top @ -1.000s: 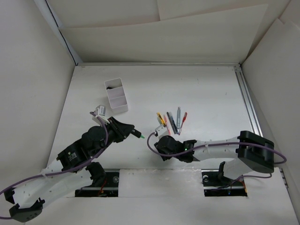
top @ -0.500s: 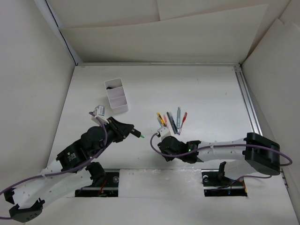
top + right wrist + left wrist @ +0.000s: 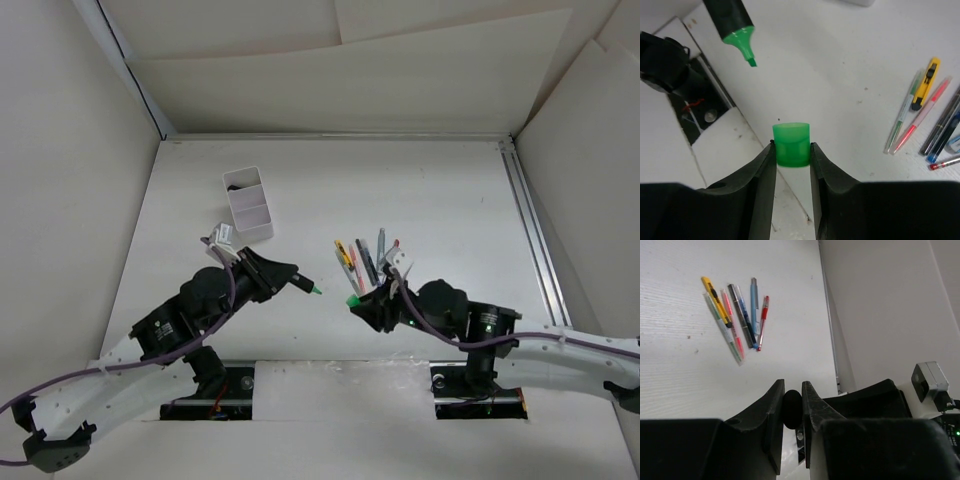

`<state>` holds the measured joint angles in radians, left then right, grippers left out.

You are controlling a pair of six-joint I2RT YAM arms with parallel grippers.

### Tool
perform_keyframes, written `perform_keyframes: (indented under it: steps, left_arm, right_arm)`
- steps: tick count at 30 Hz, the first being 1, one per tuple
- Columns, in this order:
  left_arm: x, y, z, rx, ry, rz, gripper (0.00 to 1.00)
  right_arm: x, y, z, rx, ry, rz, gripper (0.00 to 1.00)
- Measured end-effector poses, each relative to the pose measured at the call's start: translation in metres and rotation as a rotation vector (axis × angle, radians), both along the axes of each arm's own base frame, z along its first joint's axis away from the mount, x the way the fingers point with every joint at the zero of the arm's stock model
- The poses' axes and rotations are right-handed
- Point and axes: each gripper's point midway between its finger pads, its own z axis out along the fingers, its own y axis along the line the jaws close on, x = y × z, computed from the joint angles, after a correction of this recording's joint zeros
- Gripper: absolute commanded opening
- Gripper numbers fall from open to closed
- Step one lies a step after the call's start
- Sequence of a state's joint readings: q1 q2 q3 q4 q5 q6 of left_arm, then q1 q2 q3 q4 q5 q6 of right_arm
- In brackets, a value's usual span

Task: Sort the stationery into containers
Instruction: Close the pen cap on the pen.

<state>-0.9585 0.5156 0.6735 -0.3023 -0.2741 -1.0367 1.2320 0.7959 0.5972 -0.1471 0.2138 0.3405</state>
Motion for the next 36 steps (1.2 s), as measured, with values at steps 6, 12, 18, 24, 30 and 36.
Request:
perform_keyframes:
  steps: [6, 12, 18, 24, 30, 36]
  left_arm:
    - [-0.004, -0.013, 0.022, -0.099, -0.025, -0.049, 0.00]
    - [-0.007, -0.027, 0.036, -0.153, -0.046, -0.106, 0.00]
    - [-0.007, -0.040, 0.029, -0.153, -0.037, -0.150, 0.00]
    - [-0.008, -0.047, 0.017, -0.143, -0.034, -0.182, 0.00]
    - [-0.010, -0.050, 0.020, -0.156, -0.051, -0.199, 0.00]
    - [-0.012, -0.052, 0.022, -0.163, -0.056, -0.218, 0.00]
  right_arm:
    - [-0.010, -0.007, 0.030, 0.077, -0.074, 0.071, 0.24]
    - [-0.015, -0.004, 0.027, 0.056, -0.085, 0.119, 0.24]
    - [-0.016, 0.000, 0.030, 0.046, -0.098, 0.143, 0.24]
    - [-0.017, 0.003, 0.040, 0.053, -0.119, 0.160, 0.24]
    - [-0.016, 0.006, 0.042, 0.048, -0.130, 0.172, 0.24]
    - [-0.016, 0.008, 0.039, 0.032, -0.131, 0.176, 0.24]
